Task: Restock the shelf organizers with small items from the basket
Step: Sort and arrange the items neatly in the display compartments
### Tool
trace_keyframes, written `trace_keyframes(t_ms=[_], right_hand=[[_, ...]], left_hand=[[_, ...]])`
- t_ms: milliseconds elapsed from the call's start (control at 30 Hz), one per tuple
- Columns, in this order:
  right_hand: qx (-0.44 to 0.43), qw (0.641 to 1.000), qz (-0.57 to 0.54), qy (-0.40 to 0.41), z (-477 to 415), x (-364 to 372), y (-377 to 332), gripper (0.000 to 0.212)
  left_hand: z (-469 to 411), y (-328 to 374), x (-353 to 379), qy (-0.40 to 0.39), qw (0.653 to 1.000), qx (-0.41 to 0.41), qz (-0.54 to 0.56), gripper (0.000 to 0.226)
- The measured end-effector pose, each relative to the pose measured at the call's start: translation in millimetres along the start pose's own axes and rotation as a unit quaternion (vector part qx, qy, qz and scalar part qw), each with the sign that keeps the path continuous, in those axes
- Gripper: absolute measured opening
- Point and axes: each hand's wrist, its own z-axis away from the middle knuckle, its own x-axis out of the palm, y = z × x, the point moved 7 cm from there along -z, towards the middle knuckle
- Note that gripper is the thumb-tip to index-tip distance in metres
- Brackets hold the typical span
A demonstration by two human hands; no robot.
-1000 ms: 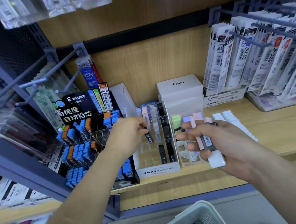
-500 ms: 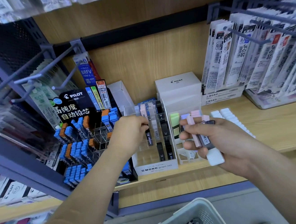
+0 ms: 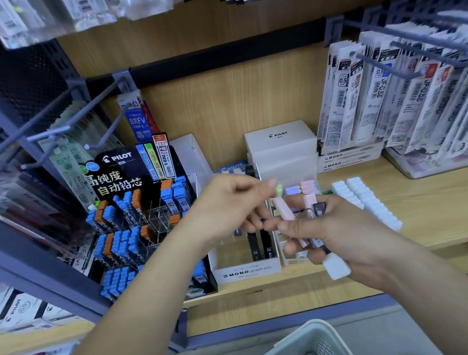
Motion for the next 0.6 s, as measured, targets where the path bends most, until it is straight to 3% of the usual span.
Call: trace_keyframes(t_ms=[67,300,600], right_hand=[[-0.012,1.0,0.02,0.009,0,3,-1,0.027],[-0.014,0.997,-0.024,0.069,-2,-12,-1,0.019],[-0.066,0.993,-0.005,0.096,-3,-15,-10,0.004]], left_hand=[[6,2,8,-0.036,0.999,0.003,0.014,0.019],[4,-6,-23,0.016,0.995,0.001,0.097,0.012],[13,0,-14,-0.059,0.998,0.028,-0.02,0.014]])
